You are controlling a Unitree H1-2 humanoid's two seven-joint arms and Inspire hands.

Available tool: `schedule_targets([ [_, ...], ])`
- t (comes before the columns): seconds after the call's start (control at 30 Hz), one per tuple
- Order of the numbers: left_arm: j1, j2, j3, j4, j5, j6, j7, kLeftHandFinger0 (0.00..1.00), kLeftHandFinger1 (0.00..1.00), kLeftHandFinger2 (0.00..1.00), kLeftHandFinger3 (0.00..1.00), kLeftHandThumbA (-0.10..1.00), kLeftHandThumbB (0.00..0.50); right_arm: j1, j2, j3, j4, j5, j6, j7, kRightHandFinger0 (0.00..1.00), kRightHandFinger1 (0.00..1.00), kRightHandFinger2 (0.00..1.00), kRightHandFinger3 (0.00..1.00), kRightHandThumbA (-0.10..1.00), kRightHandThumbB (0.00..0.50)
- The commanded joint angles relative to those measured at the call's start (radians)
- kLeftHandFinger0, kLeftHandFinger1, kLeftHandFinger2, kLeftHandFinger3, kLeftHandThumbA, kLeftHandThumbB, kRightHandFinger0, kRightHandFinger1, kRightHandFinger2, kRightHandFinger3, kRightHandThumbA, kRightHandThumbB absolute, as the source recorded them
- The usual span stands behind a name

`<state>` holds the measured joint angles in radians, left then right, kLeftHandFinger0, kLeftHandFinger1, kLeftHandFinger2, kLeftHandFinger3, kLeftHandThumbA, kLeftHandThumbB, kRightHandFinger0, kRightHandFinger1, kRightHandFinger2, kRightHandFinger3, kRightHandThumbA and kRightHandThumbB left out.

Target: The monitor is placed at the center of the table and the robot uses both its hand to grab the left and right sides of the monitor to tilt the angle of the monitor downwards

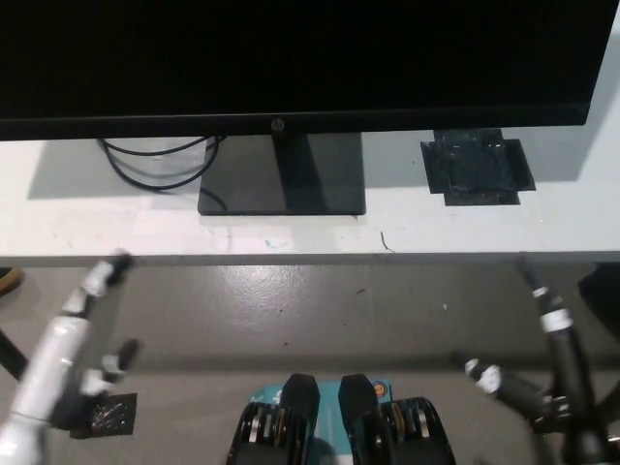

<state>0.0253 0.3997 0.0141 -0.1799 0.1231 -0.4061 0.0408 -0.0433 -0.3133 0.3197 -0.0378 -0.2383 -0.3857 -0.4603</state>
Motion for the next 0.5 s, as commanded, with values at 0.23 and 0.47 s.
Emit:
schedule_targets([
  [0.23, -0.05, 0.136, 0.288, -0.043, -0.207, -0.064, -0.036, 1.0, 1.0, 1.0, 1.0, 1.0, 0.48, -0.106, -0.083, -0.151, -0.071, -0.053, -0.084, -0.198, 1.0, 1.0, 1.0, 1.0, 1.0, 0.385],
  [0.47, -0.09, 0.197, 0.379, 0.041, -0.267, -0.064, -0.085, 1.0, 1.0, 1.0, 1.0, 1.0, 0.499, -0.219, -0.12, -0.224, 0.01, 0.054, -0.084, -0.099, 1.0, 1.0, 1.0, 1.0, 1.0, 0.361],
])
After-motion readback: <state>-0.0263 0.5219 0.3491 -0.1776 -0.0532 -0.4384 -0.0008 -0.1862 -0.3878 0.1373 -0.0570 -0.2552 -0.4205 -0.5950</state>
